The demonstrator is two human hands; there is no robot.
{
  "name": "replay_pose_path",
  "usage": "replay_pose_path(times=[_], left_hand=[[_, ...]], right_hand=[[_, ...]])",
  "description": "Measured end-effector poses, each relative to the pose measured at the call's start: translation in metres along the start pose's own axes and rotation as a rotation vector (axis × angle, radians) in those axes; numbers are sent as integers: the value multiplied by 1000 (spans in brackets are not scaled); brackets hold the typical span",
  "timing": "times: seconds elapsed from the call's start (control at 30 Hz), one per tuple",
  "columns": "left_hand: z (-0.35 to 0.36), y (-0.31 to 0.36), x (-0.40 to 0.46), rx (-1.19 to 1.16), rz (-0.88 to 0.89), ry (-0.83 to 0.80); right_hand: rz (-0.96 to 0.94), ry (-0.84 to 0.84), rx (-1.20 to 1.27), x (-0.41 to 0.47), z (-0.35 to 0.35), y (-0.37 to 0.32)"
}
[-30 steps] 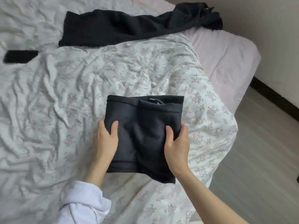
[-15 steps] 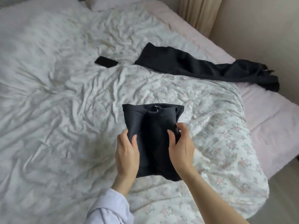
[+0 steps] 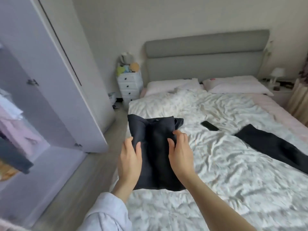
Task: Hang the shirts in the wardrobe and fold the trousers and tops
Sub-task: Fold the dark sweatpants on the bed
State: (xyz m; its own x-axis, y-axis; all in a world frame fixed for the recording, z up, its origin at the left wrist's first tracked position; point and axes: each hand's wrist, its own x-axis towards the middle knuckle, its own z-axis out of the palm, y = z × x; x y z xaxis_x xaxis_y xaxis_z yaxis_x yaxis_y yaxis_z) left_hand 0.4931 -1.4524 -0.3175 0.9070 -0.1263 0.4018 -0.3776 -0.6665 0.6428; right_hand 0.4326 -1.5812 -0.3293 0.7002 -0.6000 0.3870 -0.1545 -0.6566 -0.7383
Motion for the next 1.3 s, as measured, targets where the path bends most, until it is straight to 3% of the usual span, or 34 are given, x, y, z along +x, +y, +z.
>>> replay_pose_path(times=[0.3, 0.53, 0.7, 0.93, 1.3], left_hand=[[-312, -168, 41, 248, 56, 318], [-466, -236, 90, 379, 38, 510], [-495, -263, 157, 353, -14, 555], [-483, -303, 266, 204, -26, 644], [-503, -377, 590, 222, -88, 771]], right_hand=[[-196, -90, 363, -93, 154, -293], [-225, -114, 692, -99, 240, -437], [-231, -77, 763, -43, 286, -473], [-297, -44, 805, 55, 369, -511], [-411, -61, 991, 307, 559, -642]])
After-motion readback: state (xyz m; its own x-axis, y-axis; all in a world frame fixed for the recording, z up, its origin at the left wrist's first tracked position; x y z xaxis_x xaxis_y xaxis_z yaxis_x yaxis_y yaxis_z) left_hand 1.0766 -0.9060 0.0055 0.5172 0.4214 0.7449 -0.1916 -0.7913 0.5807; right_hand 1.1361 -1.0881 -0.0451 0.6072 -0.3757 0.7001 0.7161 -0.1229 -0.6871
